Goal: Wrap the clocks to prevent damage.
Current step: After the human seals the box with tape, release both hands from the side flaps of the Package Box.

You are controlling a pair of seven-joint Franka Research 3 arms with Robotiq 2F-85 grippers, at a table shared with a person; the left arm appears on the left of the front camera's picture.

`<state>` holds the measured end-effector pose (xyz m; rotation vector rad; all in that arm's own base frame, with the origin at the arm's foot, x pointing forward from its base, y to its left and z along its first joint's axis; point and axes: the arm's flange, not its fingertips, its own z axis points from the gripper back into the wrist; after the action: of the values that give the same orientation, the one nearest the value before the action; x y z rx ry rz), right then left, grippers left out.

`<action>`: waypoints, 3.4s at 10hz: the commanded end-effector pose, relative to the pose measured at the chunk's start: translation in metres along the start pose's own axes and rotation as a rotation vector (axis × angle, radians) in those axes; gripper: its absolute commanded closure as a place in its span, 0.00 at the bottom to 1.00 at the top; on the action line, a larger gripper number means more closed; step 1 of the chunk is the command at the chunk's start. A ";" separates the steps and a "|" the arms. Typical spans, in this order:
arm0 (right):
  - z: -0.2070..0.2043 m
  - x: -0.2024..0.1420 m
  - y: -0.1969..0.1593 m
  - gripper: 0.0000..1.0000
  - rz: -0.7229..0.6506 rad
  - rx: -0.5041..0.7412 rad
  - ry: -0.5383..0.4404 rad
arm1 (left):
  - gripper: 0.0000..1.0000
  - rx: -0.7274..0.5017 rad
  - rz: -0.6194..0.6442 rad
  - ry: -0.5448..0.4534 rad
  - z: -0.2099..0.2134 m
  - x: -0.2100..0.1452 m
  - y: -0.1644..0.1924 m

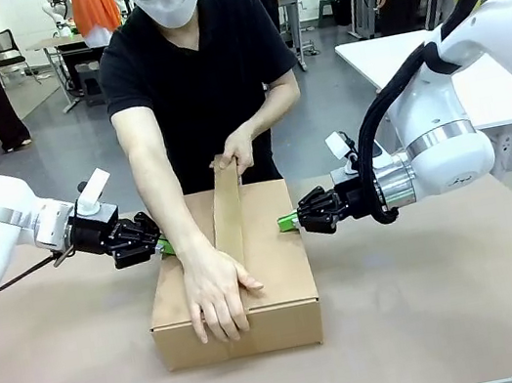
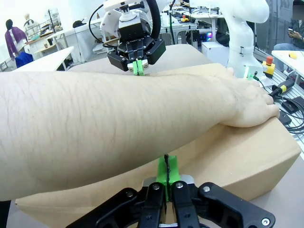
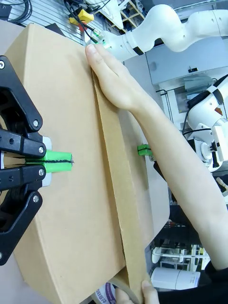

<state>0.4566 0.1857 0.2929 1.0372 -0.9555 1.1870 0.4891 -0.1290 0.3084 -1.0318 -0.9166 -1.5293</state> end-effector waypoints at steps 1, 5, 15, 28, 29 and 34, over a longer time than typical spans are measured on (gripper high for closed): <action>-0.002 -0.002 0.000 0.99 -0.007 -0.003 0.006 | 1.00 0.006 0.000 0.010 -0.001 -0.001 0.000; -0.002 -0.002 0.000 0.99 -0.007 -0.003 0.006 | 1.00 0.006 0.000 0.010 -0.001 -0.001 0.000; -0.002 -0.002 0.000 0.99 -0.007 -0.003 0.006 | 1.00 0.006 0.000 0.010 -0.001 -0.001 0.000; -0.002 -0.002 0.000 0.99 -0.007 -0.003 0.006 | 1.00 0.006 0.000 0.010 -0.001 -0.001 0.000; 0.000 0.000 0.000 0.99 0.000 0.000 0.000 | 1.00 0.000 0.000 0.000 0.000 0.000 0.000; 0.085 0.131 0.048 0.99 0.016 -0.120 0.279 | 1.00 -0.068 0.038 0.283 0.095 0.131 0.015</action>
<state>0.4425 0.1505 0.4197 0.7933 -0.8685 1.2554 0.4989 -0.0975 0.4442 -0.8541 -0.6983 -1.6403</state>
